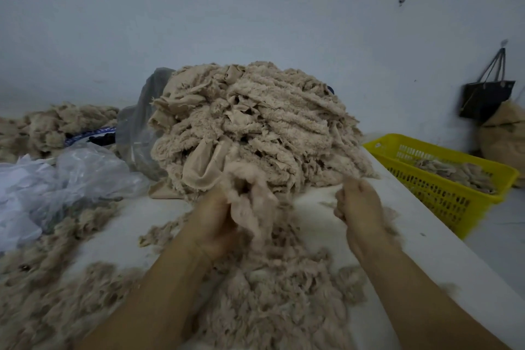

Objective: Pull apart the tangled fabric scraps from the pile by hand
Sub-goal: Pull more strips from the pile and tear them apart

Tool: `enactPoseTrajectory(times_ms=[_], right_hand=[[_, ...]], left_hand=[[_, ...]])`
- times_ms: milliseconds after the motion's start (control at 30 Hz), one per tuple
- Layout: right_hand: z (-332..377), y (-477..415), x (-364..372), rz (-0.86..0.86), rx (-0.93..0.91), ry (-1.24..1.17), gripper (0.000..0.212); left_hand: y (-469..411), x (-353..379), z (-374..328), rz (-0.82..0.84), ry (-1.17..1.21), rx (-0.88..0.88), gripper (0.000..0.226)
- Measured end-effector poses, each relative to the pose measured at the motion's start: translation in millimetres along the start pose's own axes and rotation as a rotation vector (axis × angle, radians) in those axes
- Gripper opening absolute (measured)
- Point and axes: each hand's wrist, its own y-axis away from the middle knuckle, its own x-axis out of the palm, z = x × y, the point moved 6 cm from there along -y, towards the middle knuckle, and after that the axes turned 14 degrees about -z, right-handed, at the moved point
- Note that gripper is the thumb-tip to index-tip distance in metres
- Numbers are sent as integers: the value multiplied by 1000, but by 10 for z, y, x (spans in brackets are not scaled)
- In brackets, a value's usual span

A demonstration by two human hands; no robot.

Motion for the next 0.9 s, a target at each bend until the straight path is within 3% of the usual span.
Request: enactPoseTrajectory(times_ms=[133,200,300,367,467,567,667,733,800,900], right_hand=[[109,400,381,351,-182,-14,19],[57,542,535,547,-186,42,26],[-18,656,578,660,-218,251,35],[21,618,521,618,-244,271,43],[63,366,380,401,-196,179,56],[95,256,332,274,-251,184,58],[28,-14,69,31,-11,115,49],[6,-118,-109,-66,37,139,44],[39,-18,-8,39,-108,214,45],[102,547,470,476,-403,308,47]], left_hand=[[6,-3,210,-75,-101,-109,24],[39,19,296,-74,-257,-145,24],[30,16,331,-156,-370,-160,42],[3,-27,291,-196,-315,-142,51],[15,-52,230,-141,-112,-161,31],[41,-40,231,-67,28,-225,38],[-77,-267,190,-244,149,-187,55],[-149,-415,160,-356,193,-136,31],[-160,-482,145,-478,207,-83,24],[-141,-371,143,-473,367,-63,30]])
